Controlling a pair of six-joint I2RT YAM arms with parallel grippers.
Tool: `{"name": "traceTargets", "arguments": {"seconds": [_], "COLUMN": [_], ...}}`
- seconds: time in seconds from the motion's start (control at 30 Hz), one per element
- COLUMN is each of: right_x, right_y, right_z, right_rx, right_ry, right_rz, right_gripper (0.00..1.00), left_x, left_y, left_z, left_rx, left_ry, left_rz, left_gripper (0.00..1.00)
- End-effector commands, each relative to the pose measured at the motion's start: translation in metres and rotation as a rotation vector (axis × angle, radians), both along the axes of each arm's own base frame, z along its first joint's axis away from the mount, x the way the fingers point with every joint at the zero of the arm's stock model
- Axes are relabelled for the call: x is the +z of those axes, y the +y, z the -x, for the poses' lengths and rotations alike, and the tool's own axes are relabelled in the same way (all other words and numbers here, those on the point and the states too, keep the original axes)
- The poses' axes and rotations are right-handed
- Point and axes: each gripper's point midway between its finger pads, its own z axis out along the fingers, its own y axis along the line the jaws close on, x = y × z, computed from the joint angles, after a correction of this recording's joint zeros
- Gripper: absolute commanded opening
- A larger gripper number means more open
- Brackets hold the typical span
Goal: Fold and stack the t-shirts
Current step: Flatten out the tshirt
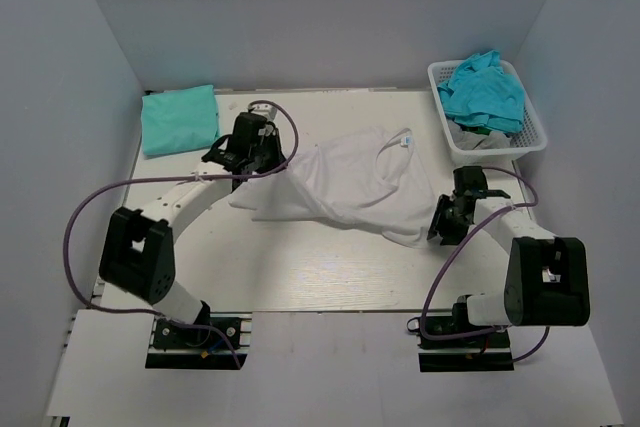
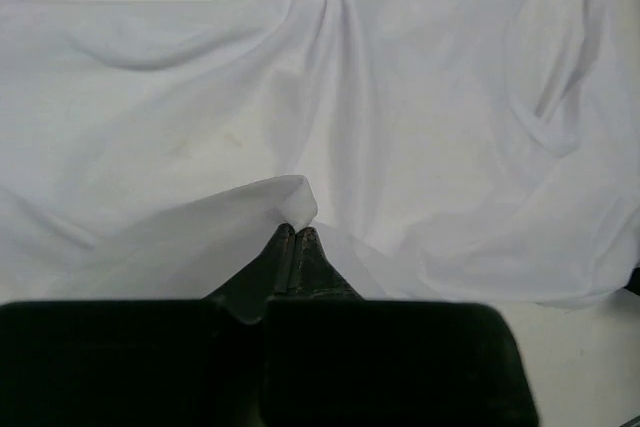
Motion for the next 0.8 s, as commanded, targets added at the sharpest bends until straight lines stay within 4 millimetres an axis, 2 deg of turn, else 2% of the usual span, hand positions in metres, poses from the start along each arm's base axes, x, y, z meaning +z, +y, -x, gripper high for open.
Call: {"name": "traceTargets", "arguments": {"seconds": [0.0, 0.07, 0.17, 0.2, 0.27, 0.3, 0.33, 0.37, 0.4, 0.43, 0.47, 0.5, 0.53, 0.6, 0.63, 0.7, 0.73, 0.77], "right_x": [-0.013, -0.018, -0.011, -0.006, 0.017, 0.034, 0.059, 0.071, 0.087, 0.121, 0.134, 0.15, 0.185, 0.211, 0.243, 0.283, 0.307, 0.322], "right_y": [0.006, 0.011, 0.02, 0.021, 0.026, 0.027, 0.027, 0.028, 0.026, 0.025, 0.023, 0.02, 0.014, 0.008, -0.001, -0.002, -0.002, -0.003], "right_z": [0.005, 0.009, 0.0, -0.005, -0.022, -0.035, -0.046, -0.052, -0.058, -0.069, -0.072, -0.077, -0.087, -0.089, -0.097, -0.099, -0.1, -0.098], "right_rx": [0.001, 0.002, 0.02, 0.019, 0.038, 0.047, 0.055, 0.057, 0.055, 0.049, 0.043, 0.037, 0.022, -0.005, -0.042, -0.061, -0.065, -0.068], "right_ry": [0.023, 0.043, -0.002, -0.024, -0.107, -0.155, -0.214, -0.241, -0.284, -0.347, -0.373, -0.418, -0.5, -0.56, -0.641, -0.749, -0.805, -0.843], "right_rz": [-0.03, -0.062, -0.108, -0.114, -0.139, -0.145, -0.147, -0.149, -0.145, -0.14, -0.126, -0.114, -0.091, -0.071, -0.036, -0.051, -0.057, -0.059], "right_gripper": [0.47, 0.37, 0.0, 0.0, 0.0, 0.0, 0.0, 0.0, 0.0, 0.0, 0.0, 0.0, 0.0, 0.0, 0.0, 0.0, 0.0, 0.0], "left_x": [0.016, 0.023, 0.04, 0.042, 0.056, 0.065, 0.065, 0.083, 0.088, 0.095, 0.114, 0.12, 0.126, 0.154, 0.166, 0.194, 0.221, 0.233], "left_y": [0.011, 0.013, 0.017, 0.018, 0.021, 0.023, 0.026, 0.028, 0.033, 0.036, 0.04, 0.047, 0.052, 0.065, 0.069, 0.081, 0.085, 0.089], "left_z": [0.015, 0.019, 0.025, 0.027, 0.03, 0.029, 0.032, 0.03, 0.029, 0.031, 0.03, 0.03, 0.033, 0.033, 0.032, 0.035, 0.038, 0.041], "left_rx": [0.056, 0.062, 0.077, 0.077, 0.091, 0.1, 0.11, 0.121, 0.14, 0.152, 0.17, 0.201, 0.215, 0.265, 0.286, 0.338, 0.345, 0.357], "left_ry": [-0.014, -0.02, -0.055, -0.061, -0.088, -0.111, -0.106, -0.144, -0.163, -0.171, -0.217, -0.232, -0.235, -0.298, -0.326, -0.382, -0.442, -0.464], "left_rz": [0.019, 0.03, 0.049, 0.052, 0.066, 0.07, 0.059, 0.07, 0.065, 0.059, 0.07, 0.055, 0.046, 0.054, 0.056, 0.057, 0.077, 0.085], "left_gripper": [0.0, 0.0, 0.0, 0.0, 0.0, 0.0, 0.0, 0.0, 0.0, 0.0, 0.0, 0.0, 0.0, 0.0, 0.0, 0.0, 0.0, 0.0]}}
